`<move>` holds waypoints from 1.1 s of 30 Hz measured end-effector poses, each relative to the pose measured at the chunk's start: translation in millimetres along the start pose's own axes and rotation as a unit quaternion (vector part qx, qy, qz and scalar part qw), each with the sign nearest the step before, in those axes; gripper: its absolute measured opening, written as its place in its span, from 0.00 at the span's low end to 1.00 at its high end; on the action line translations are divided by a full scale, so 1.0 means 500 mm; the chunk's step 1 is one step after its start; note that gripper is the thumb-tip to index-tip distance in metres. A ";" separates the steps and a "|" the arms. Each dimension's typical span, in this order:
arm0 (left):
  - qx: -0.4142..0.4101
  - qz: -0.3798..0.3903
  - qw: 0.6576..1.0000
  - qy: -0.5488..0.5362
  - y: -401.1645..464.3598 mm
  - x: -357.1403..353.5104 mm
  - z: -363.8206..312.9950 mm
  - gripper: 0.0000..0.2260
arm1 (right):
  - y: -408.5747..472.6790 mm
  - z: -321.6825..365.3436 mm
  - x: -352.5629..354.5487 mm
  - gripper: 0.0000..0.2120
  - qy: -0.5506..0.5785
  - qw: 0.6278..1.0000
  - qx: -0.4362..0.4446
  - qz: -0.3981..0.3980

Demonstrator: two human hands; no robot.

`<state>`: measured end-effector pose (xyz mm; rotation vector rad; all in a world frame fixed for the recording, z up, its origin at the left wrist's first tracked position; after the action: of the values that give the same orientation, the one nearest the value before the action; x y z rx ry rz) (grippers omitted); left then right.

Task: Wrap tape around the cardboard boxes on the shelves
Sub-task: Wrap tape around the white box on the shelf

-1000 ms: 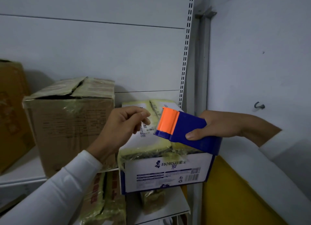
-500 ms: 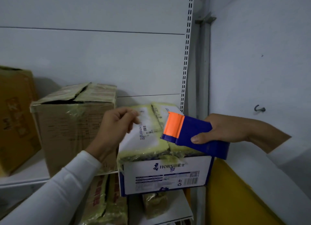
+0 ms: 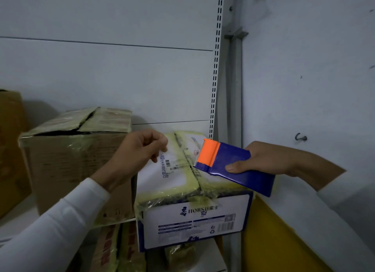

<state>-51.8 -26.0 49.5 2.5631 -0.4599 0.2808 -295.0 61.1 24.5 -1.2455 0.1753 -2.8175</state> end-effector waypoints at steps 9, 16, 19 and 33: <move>0.015 -0.089 0.995 -0.029 0.098 0.001 0.027 0.07 | -0.007 -0.009 -0.007 0.28 0.025 1.000 -0.014 0.008; 0.007 -0.066 0.996 -0.064 0.158 -0.022 0.009 0.07 | -0.012 -0.018 0.002 0.23 0.075 0.997 -0.032 0.003; 0.013 -0.069 0.995 -0.068 0.165 -0.019 0.021 0.07 | -0.012 -0.018 0.007 0.21 0.093 0.995 -0.029 0.000; 0.055 0.046 0.985 0.154 0.398 -0.059 0.058 0.05 | -0.004 0.019 -0.020 0.16 0.271 0.961 -0.044 0.015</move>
<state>-150.2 -194.4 107.1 2.5454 -0.4564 0.7439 -281.5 63.3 23.8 -0.4411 0.3378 -3.0771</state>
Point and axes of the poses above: each hand's wrist, its own y-axis towards the middle knuckle, its own x-axis out of the back of the hand, z = x × y, the point moved 9 cm from there along y, towards the middle knuckle, and after that the axes turned 2 degrees about x, right-handed, at the moved point
